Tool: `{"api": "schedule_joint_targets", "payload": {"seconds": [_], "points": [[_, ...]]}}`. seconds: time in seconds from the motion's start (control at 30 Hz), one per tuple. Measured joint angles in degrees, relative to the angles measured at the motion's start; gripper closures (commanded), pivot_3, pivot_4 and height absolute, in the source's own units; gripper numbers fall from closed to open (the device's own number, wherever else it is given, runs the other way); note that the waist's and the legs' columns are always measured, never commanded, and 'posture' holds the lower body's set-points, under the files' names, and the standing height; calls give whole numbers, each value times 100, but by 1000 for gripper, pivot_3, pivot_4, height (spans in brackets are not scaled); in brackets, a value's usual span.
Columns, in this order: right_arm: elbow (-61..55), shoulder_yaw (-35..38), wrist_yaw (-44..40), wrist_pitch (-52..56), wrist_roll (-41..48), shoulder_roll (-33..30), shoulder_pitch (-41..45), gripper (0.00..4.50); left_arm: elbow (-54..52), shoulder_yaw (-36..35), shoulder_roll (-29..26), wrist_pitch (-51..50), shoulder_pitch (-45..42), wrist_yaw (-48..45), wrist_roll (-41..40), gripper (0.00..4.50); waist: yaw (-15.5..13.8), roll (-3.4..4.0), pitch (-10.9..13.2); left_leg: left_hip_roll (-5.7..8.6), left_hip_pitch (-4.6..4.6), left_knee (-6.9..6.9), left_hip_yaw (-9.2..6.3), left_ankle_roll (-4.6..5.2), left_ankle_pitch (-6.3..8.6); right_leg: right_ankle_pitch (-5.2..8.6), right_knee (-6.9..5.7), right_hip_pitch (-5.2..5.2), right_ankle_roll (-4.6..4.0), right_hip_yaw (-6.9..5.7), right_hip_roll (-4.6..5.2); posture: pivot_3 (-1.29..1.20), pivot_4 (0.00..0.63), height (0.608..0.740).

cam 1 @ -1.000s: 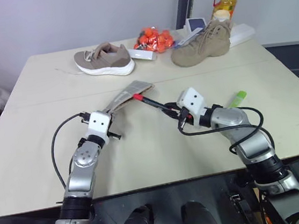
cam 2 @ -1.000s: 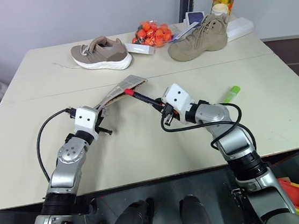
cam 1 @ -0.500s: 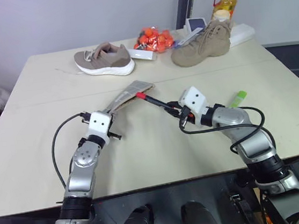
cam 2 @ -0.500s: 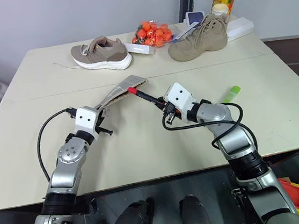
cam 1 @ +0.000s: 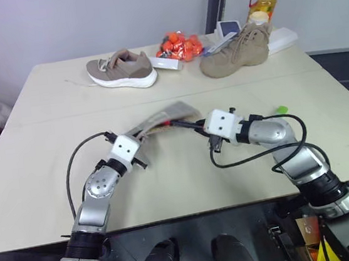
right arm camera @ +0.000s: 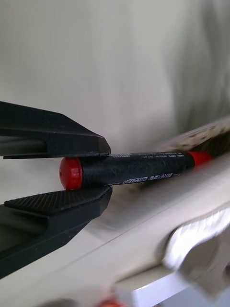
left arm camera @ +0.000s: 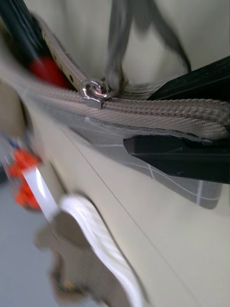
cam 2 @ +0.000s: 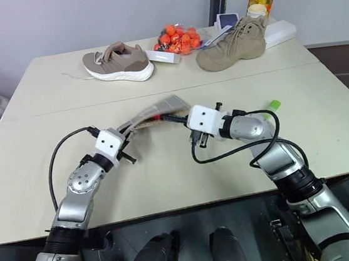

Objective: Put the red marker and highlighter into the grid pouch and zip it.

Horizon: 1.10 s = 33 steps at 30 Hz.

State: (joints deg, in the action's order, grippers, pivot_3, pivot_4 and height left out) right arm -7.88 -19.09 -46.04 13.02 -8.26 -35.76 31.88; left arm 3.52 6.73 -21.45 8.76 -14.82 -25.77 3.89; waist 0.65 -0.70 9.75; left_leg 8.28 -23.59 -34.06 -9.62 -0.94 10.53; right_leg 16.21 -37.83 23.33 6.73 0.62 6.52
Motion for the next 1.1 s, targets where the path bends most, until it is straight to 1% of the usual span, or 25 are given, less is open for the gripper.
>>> {"api": "schedule_joint_targets", "payload": {"seconds": [0.13,0.2,0.23,0.27,0.37,0.47,0.57,0.6,0.67,0.7,0.77,0.87,0.97,1.03,1.1], "points": [[-19,-187,-154,-201,-325,-51,70,4143,-21,134,-174,179,35,-291,47,4500,0,-2,1,0,0,0,-1,0,0,0,0,0,0,0,0,0,150,740],[-19,-252,-209,-212,-403,-13,124,3096,-21,138,-167,179,38,-307,48,4500,-1,-2,1,0,0,0,-2,1,0,0,0,0,0,0,0,0,150,740],[-22,-256,-236,-211,-396,19,138,2716,-21,140,-163,179,41,-307,49,4500,-1,-3,2,0,0,0,-2,1,0,0,0,0,0,0,0,0,150,740],[-39,-256,-283,-197,-391,91,161,2243,-21,148,-148,178,43,-307,54,4500,-1,-3,2,0,0,0,-2,1,0,0,0,0,0,0,0,0,150,740],[-99,-233,-326,-141,-383,100,160,708,-21,148,-116,143,44,-241,94,4500,-5,-5,2,0,0,-1,-2,1,0,0,1,-1,0,0,1,0,150,740],[-219,177,-256,153,-122,117,-22,708,-1,122,-89,30,40,-27,212,4500,-26,-5,3,0,0,-1,-3,1,1,0,2,-3,0,0,1,0,150,740],[-413,816,-188,629,404,161,-343,708,99,84,-55,-127,17,221,339,4500,-27,-5,3,0,0,-1,-3,2,1,0,4,-3,0,0,1,0,150,740],[-458,1155,-81,818,633,259,-502,708,124,77,21,-206,-22,343,384,4500,-31,-6,3,0,0,-1,-4,3,1,0,4,-6,0,0,1,0,150,740],[-439,1656,167,1182,916,346,-668,152,197,63,111,-345,-97,558,443,4500,-45,-6,3,0,0,-5,-3,3,1,-1,4,-7,1,-1,0,0,150,740],[-358,2034,420,1526,1045,430,-704,15,265,38,161,-431,-135,677,462,4500,-45,-6,3,0,0,-6,-3,3,1,-1,4,-7,1,-1,0,0,150,740],[-135,2557,879,2023,1134,466,-704,15,314,36,220,-497,-151,794,499,4500,-47,-6,3,0,0,-7,-2,3,1,-1,4,-7,0,-1,-1,0,150,740],[215,3187,1916,2603,970,608,-723,15,398,44,284,-557,-181,895,561,4500,-49,-4,2,-1,0,-4,0,3,1,-1,1,-2,0,1,-1,0,150,740],[251,3608,2630,3079,966,991,-769,15,540,61,362,-561,-243,932,562,4500,-30,-4,2,-2,0,-1,0,2,1,-1,0,-1,0,1,0,0,150,740],[247,3917,3081,3511,1052,1422,-803,15,615,81,405,-561,-319,947,562,4500,-26,-4,2,-1,0,-3,0,3,1,-1,-1,-2,0,2,0,0,150,740],[246,4078,3372,3838,1184,1757,-846,15,687,95,427,-556,-373,947,562,4500,-16,-2,1,-1,0,-5,1,3,1,-1,-3,-1,0,4,0,0,150,740]]}}
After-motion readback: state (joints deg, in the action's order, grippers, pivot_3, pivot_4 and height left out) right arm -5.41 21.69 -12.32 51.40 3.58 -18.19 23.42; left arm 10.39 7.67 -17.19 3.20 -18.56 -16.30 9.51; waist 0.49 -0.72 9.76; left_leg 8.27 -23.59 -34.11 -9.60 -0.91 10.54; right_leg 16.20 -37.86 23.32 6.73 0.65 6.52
